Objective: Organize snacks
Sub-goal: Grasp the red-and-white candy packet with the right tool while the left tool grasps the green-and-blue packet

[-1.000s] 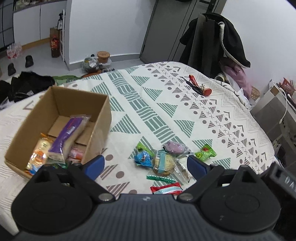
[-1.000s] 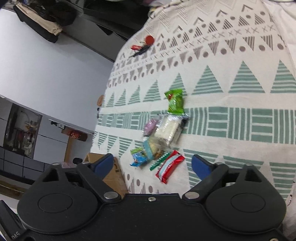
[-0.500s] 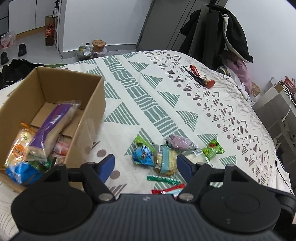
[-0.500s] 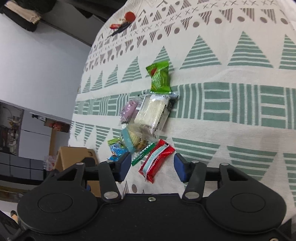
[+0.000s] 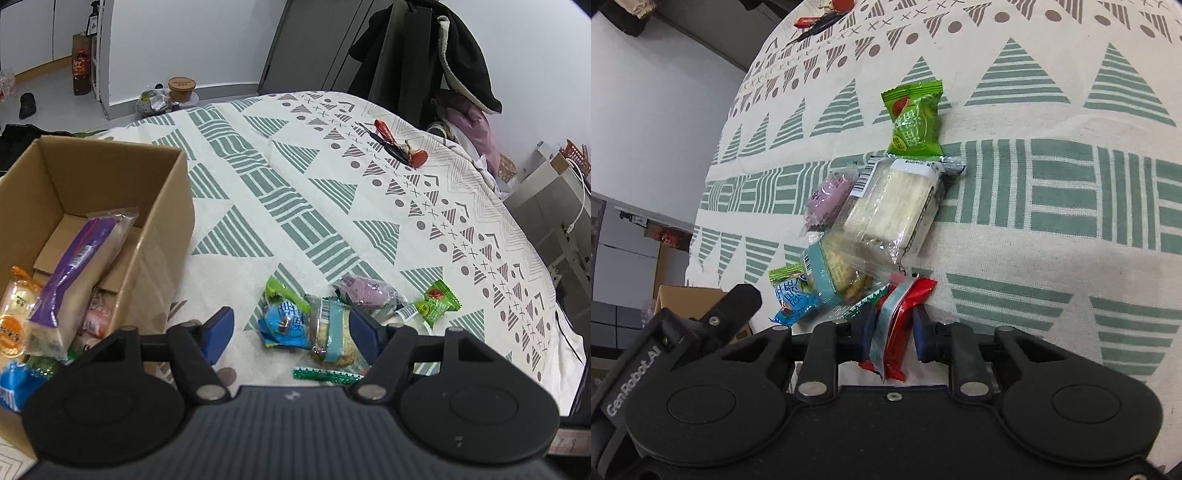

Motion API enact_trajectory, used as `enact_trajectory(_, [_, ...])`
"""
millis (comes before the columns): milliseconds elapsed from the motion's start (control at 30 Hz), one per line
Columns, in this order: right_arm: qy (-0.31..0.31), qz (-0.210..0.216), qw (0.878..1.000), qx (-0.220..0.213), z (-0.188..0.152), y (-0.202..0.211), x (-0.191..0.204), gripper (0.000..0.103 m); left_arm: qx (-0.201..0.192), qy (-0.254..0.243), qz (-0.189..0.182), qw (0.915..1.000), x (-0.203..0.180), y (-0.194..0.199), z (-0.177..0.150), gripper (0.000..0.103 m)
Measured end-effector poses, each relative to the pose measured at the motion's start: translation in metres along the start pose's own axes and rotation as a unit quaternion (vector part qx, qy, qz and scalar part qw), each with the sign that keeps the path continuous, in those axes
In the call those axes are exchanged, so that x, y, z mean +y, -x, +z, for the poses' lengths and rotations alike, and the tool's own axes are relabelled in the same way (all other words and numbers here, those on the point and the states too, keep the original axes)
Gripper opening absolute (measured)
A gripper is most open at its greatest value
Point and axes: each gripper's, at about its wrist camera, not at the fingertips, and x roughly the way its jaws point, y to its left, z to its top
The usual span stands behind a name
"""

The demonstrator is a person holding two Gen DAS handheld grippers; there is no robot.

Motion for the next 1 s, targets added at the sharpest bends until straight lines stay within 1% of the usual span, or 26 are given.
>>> enact_trajectory(100, [0.005, -0.008, 1.0, -0.01, -0.001, 0.004, 0.001, 0.021, 0.005, 0.0, 0.001, 1.0, 0.0, -0.008, -0.001, 0.069])
enact_trajectory(300, [-0.013, -0.025, 0.999, -0.034, 0.003, 0.017, -0.012, 0.021, 0.008, 0.0, 0.004, 1.0, -0.002, -0.025, -0.006, 0.069])
enact_trajectory(433, [-0.023, -0.029, 0.998, -0.041, 0.004, 0.022, -0.02, 0.021, 0.007, 0.002, 0.014, 0.9999, -0.004, -0.034, -0.007, 0.069])
enact_trajectory(667, [-0.029, -0.035, 0.998, -0.048, 0.008, 0.022, -0.024, 0.021, 0.002, 0.004, 0.034, 0.9994, -0.005, -0.046, -0.005, 0.061])
enact_trajectory(767, [-0.025, -0.036, 0.998, -0.043, 0.008, 0.019, -0.024, 0.024, 0.006, 0.008, 0.047, 0.9988, -0.003, -0.052, -0.004, 0.058])
enact_trajectory(933, [-0.008, -0.04, 0.998, -0.039, 0.009, 0.015, -0.017, 0.027, 0.004, 0.005, 0.045, 0.999, -0.003, -0.059, -0.004, 0.058])
enact_trajectory(1000, [-0.003, -0.04, 0.999, -0.037, 0.009, 0.013, -0.014, 0.029, 0.006, 0.009, 0.042, 0.9991, -0.002, -0.06, -0.002, 0.052])
